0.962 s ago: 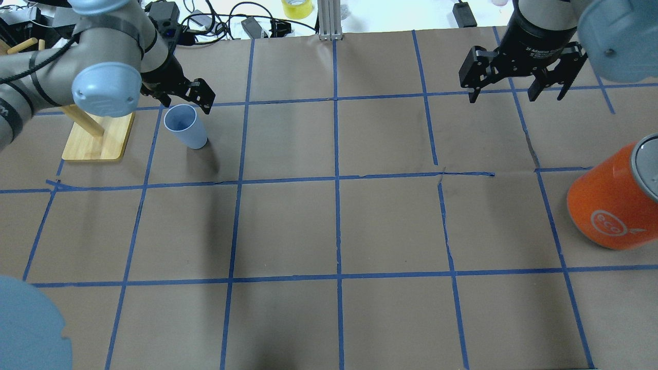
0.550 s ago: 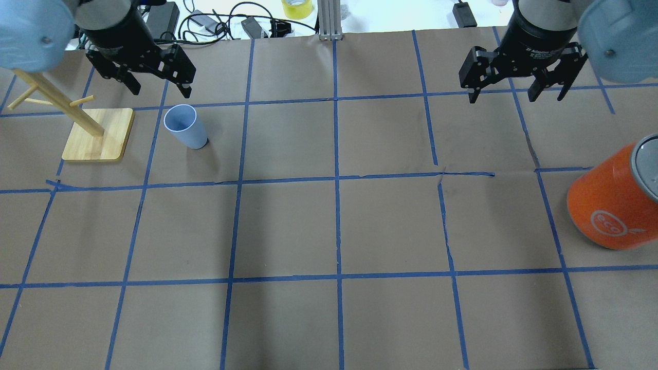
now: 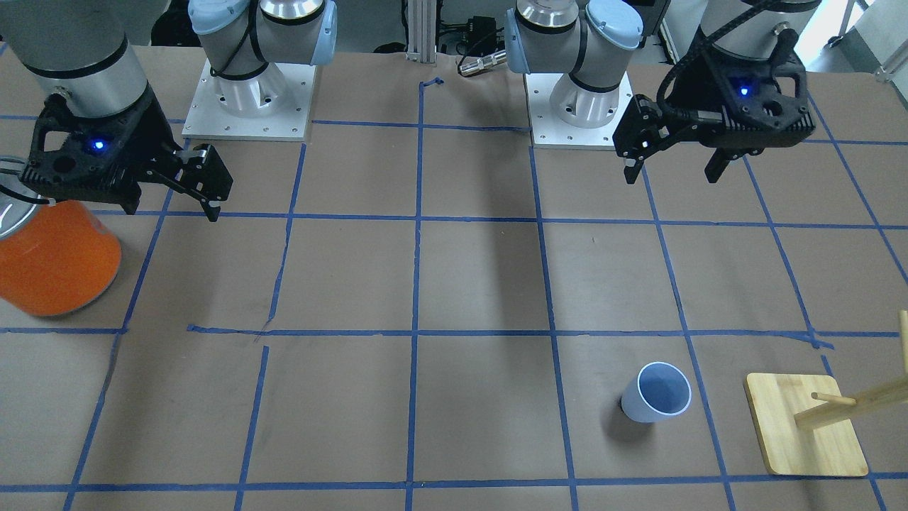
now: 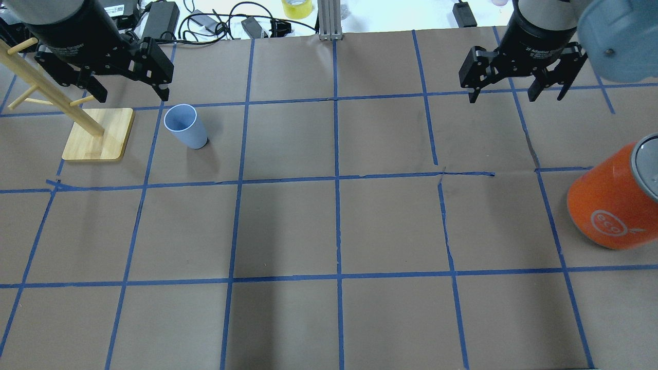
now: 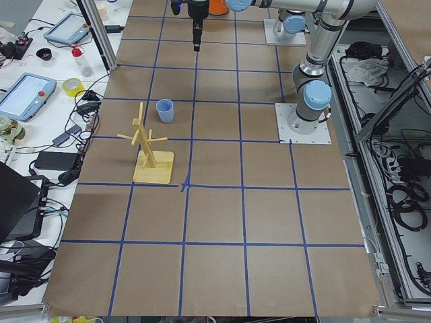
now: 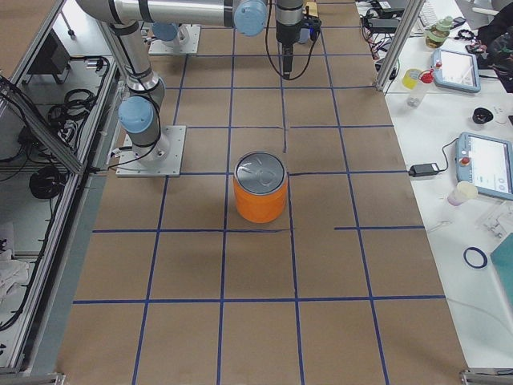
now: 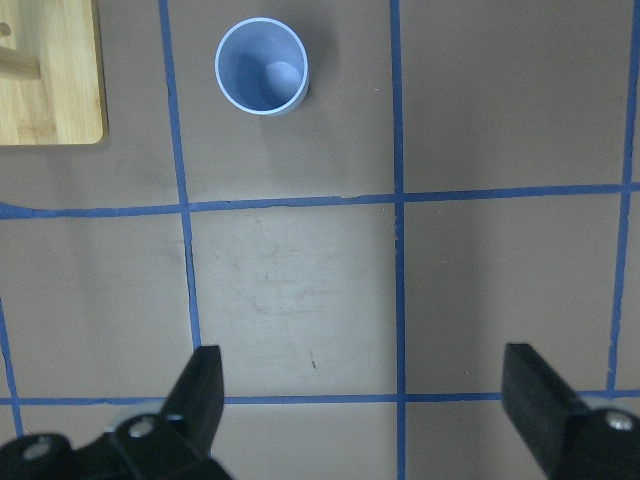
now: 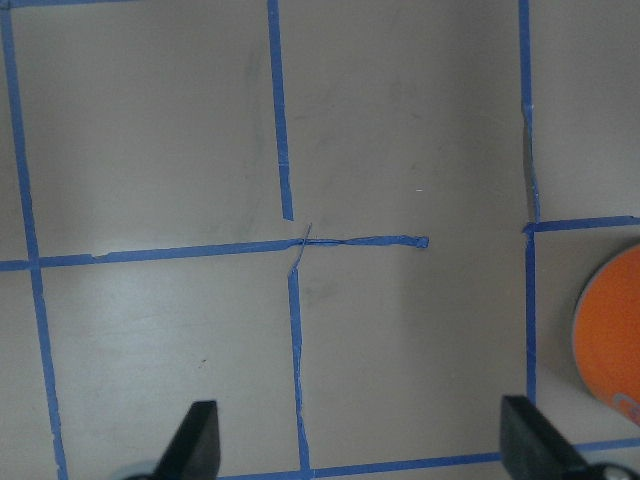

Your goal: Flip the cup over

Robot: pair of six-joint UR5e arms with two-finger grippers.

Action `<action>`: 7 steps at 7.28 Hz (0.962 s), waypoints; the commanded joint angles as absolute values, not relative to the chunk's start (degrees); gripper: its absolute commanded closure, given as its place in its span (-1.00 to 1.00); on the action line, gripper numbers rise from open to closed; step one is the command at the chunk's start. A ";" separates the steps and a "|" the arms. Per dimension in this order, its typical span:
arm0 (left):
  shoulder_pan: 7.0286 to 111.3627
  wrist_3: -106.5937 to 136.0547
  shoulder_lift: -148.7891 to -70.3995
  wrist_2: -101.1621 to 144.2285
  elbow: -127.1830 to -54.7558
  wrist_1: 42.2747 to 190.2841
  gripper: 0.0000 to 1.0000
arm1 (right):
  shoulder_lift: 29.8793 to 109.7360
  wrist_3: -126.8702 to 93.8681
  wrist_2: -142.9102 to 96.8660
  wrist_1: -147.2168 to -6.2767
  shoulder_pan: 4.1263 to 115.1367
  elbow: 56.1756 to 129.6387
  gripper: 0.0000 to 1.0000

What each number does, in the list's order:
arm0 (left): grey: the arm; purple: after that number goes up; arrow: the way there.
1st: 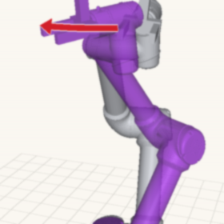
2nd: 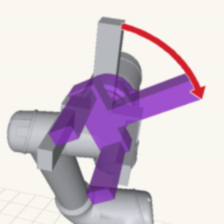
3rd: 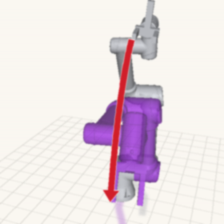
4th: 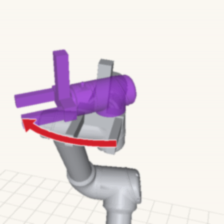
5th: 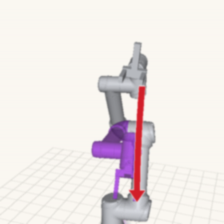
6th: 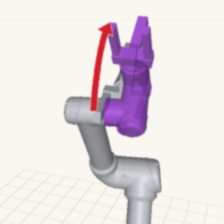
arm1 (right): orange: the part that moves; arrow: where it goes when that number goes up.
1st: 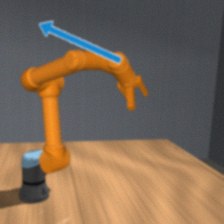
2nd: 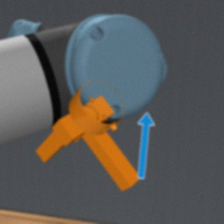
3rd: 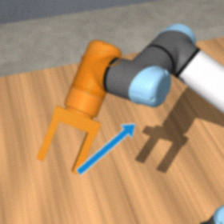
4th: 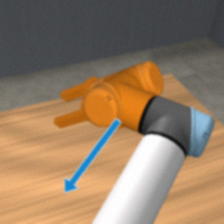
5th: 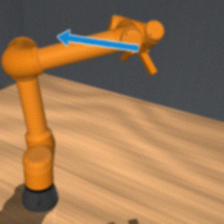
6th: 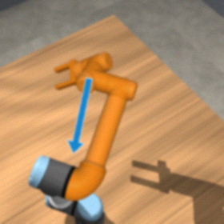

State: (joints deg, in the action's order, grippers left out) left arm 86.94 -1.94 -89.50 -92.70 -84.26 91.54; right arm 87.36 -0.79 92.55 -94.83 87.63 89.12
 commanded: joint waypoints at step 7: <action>89.03 -0.97 -89.65 -91.41 -86.48 86.49 -1.00 | 87.36 -0.79 92.55 -94.83 87.71 89.12 -1.00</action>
State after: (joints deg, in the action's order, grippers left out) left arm 88.63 -1.01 -89.68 -91.32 -86.33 86.85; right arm 87.36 -0.79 92.55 -94.83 87.64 89.12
